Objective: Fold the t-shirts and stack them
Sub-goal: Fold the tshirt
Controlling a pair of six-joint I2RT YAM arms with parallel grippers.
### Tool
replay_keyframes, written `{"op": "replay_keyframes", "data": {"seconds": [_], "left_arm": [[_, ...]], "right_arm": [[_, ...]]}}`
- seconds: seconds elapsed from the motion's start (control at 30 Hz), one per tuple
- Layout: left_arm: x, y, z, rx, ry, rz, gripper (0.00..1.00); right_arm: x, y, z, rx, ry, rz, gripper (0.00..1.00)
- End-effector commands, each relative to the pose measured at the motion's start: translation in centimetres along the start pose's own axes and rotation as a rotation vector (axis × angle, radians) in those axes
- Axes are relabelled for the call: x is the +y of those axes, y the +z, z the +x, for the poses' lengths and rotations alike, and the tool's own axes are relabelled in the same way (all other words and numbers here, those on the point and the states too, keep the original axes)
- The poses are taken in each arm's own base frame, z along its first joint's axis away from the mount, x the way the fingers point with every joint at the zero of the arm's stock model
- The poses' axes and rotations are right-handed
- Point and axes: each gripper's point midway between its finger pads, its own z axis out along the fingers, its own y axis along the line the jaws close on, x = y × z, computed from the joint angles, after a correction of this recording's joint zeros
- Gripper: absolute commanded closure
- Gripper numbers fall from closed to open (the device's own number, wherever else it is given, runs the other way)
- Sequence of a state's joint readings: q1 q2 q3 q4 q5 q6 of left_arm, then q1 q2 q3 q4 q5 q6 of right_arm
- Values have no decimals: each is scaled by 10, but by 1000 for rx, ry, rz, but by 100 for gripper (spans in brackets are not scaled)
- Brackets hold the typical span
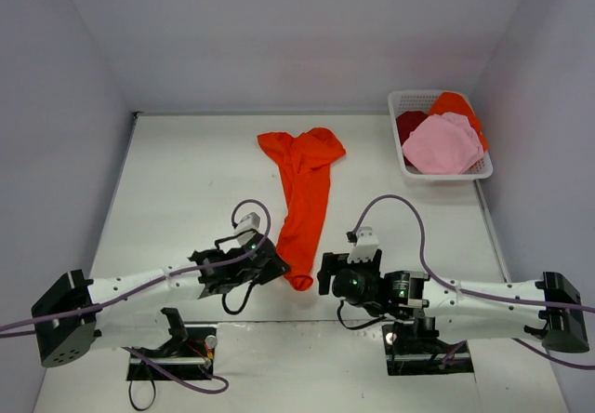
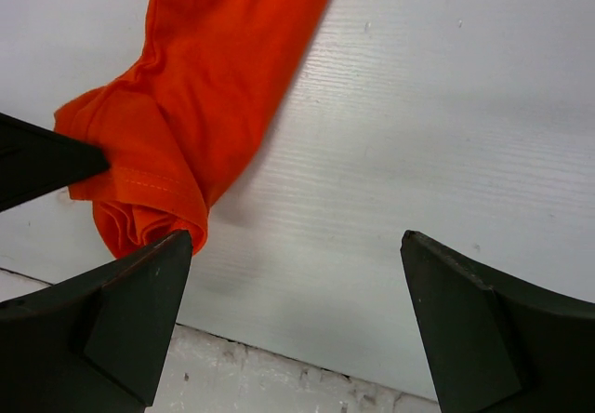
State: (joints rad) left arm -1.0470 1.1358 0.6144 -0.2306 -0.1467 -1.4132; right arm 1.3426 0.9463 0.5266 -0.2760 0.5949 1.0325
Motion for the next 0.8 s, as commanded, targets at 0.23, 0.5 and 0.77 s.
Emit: {"op": "replay_keyframes", "data": {"seconds": [0.23, 0.5, 0.77], "left_arm": [[-44, -16, -56, -130, -19, 86, 100], [-56, -22, -99, -212, -35, 96, 100], [-79, -9, -126, -236, -23, 109, 100]], "right_arm": [[2, -6, -18, -57, 40, 24, 9], [3, -11, -22, -71, 67, 7, 9], [3, -13, -19, -70, 71, 9, 10]]}}
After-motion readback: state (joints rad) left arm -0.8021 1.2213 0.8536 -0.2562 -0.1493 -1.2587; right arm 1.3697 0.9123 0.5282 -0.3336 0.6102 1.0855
